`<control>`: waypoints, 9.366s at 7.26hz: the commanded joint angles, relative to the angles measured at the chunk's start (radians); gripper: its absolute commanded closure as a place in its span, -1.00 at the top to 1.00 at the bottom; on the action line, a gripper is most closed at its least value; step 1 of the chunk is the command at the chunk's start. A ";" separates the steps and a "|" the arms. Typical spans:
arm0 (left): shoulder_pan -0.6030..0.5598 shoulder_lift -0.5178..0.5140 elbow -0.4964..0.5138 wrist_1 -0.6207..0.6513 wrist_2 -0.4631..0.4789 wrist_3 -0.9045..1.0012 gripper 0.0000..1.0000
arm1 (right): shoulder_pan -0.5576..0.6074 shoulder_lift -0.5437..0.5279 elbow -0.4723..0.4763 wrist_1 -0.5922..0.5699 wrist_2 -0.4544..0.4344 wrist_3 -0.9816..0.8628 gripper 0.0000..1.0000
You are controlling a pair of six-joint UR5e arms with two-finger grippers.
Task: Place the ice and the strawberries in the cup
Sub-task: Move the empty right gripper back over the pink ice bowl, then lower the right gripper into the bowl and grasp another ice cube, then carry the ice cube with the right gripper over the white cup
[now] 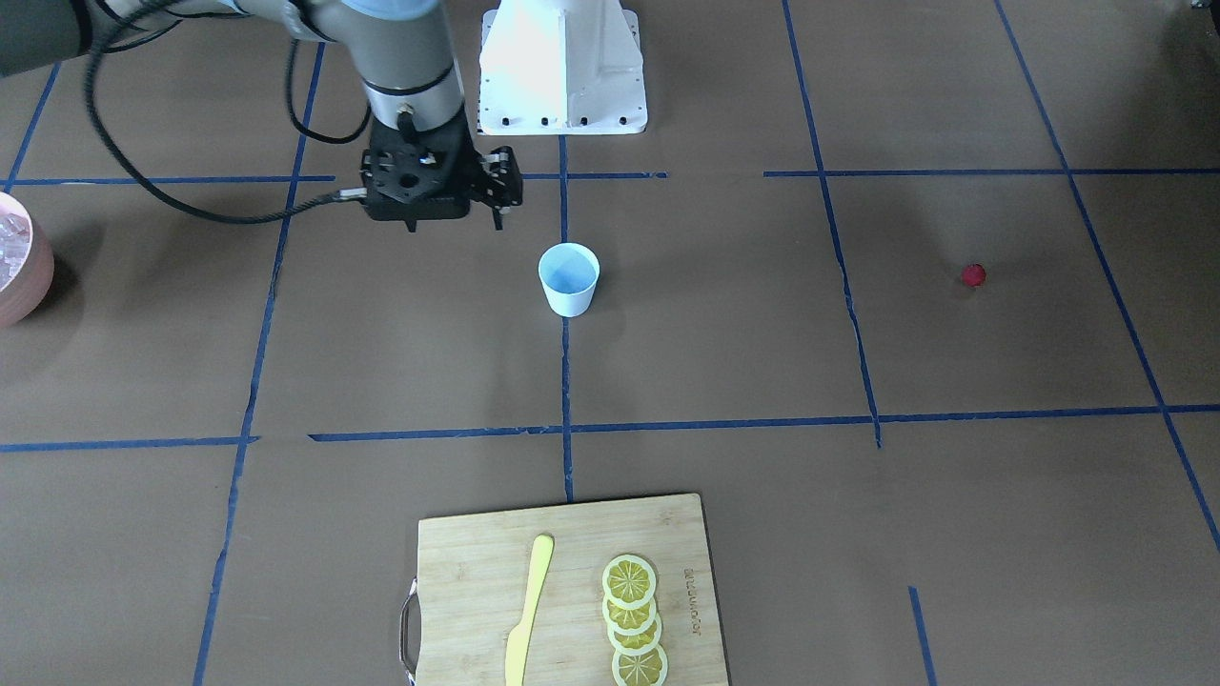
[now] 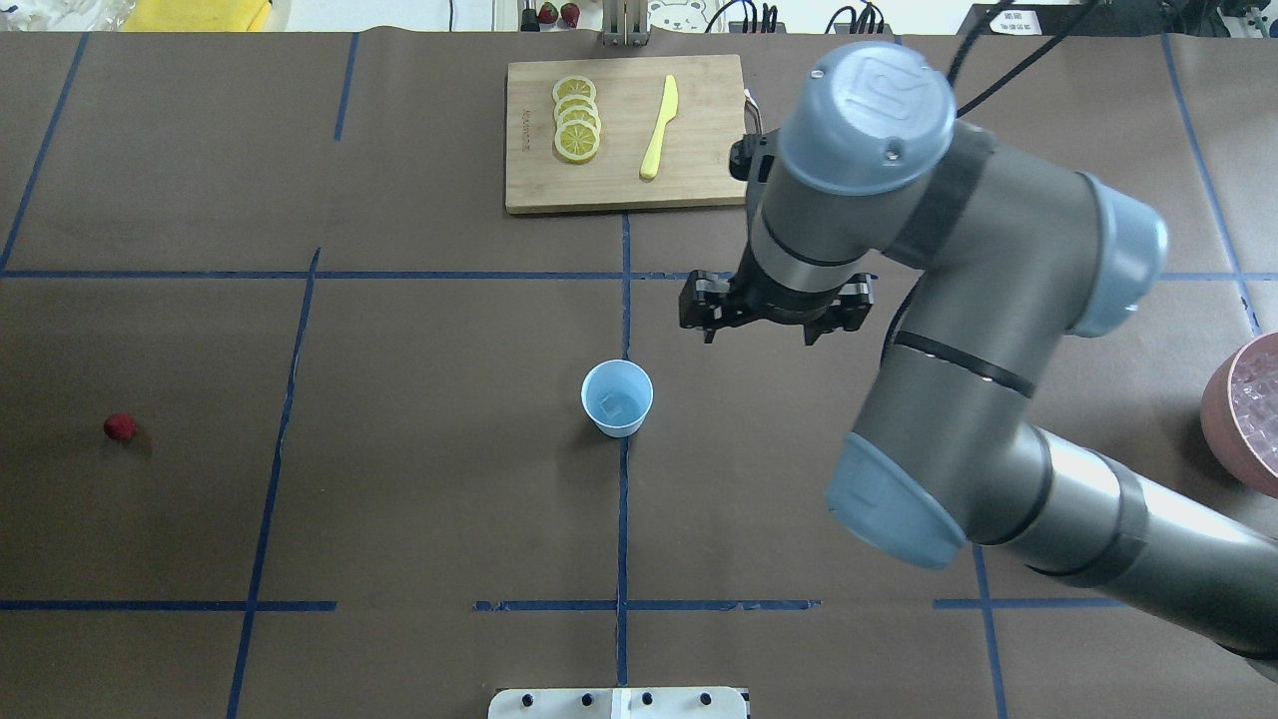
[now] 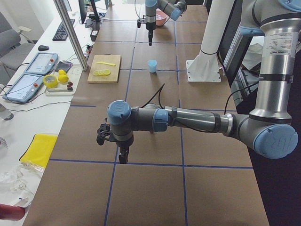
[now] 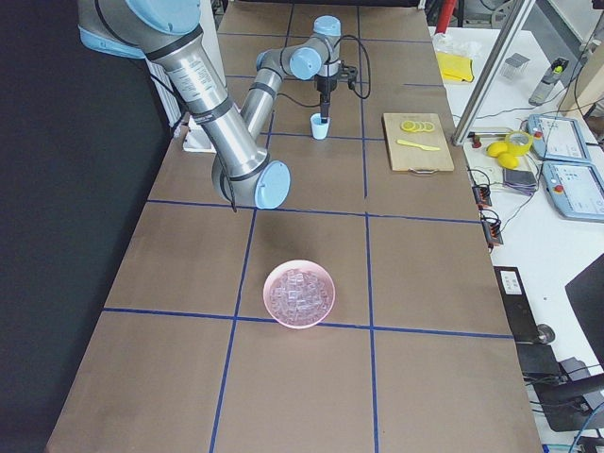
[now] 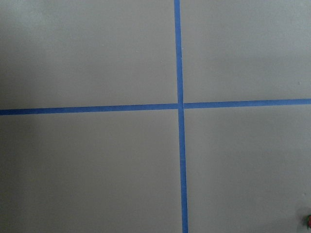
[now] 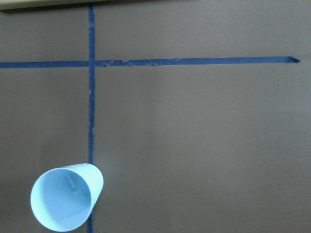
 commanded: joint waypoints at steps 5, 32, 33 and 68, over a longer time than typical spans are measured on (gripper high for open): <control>-0.001 0.000 -0.041 0.009 0.001 -0.008 1.00 | 0.221 -0.520 0.266 0.091 0.010 -0.066 0.99; 0.002 0.029 -0.111 0.010 0.001 -0.077 1.00 | 0.514 -0.900 -0.217 0.572 0.248 -0.797 0.34; 0.002 0.029 -0.111 0.010 0.001 -0.077 1.00 | 0.514 -0.901 -0.217 0.572 0.248 -0.797 0.34; 0.019 0.038 -0.116 0.004 0.003 -0.081 1.00 | -0.200 0.238 -0.405 0.194 -0.078 0.165 -0.98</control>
